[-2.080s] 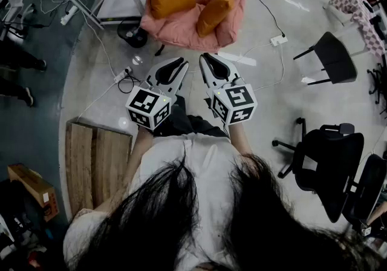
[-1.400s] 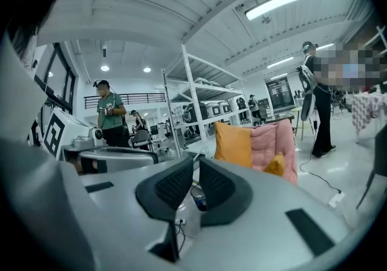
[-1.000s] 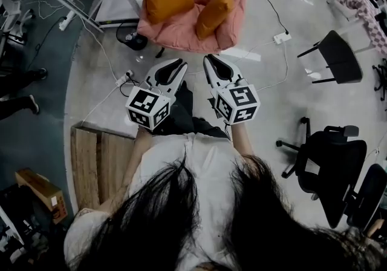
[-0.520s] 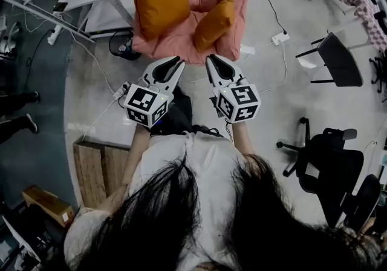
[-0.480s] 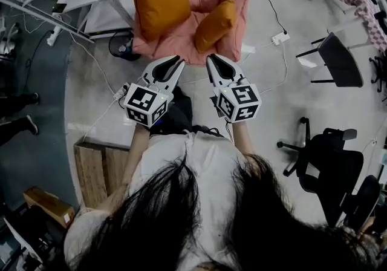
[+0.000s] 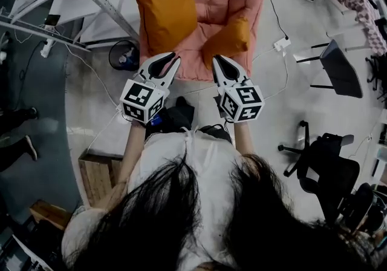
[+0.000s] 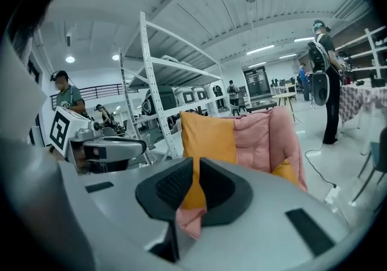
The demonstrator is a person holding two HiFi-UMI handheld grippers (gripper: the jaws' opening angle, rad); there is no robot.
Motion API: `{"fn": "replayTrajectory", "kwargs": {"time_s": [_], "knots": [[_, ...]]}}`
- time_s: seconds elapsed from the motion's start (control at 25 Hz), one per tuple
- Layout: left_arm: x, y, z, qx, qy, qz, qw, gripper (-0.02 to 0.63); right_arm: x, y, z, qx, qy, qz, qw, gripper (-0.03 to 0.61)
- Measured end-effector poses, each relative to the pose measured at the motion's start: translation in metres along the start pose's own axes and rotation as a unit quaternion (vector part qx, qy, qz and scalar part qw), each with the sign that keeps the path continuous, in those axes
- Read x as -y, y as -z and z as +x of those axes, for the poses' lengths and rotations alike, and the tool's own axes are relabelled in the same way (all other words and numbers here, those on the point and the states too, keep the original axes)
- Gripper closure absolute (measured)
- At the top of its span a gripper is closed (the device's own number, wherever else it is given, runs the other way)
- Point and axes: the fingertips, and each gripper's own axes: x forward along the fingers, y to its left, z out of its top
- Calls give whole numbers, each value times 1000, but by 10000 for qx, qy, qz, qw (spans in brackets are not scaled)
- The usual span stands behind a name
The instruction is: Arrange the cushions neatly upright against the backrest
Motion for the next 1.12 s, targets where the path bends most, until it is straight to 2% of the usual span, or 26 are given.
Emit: {"fn": "replayTrajectory", "kwargs": {"time_s": [0.16, 0.32, 0.48, 0.6, 0.72, 0.88, 1.12], "knots": [[-38, -1, 1, -32, -83, -71, 9999, 546, -2, -9, 25, -78, 81, -71, 9999, 532], [-61, 13, 1, -162, -176, -271, 9993, 545, -5, -19, 44, -187, -3, -260, 9995, 532], [-82, 40, -3, -403, -390, -385, 9977, 545, -12, -38, 70, -276, -344, -832, 9956, 532], [-102, 59, -12, -454, -678, -664, 9945, 545, -15, -58, 97, -358, -619, -1307, 9888, 532], [-124, 73, -19, -349, -982, -1079, 9887, 543, -14, -76, 130, -477, -906, -1813, 9781, 532], [-151, 94, -22, -444, -1336, -1391, 9802, 540, -11, -95, 176, -638, -1352, -2329, 9609, 531], [-185, 126, -5, -577, -1696, -2079, 9616, 532, -7, -131, 256, -860, -2039, -3190, 9215, 531]]}}
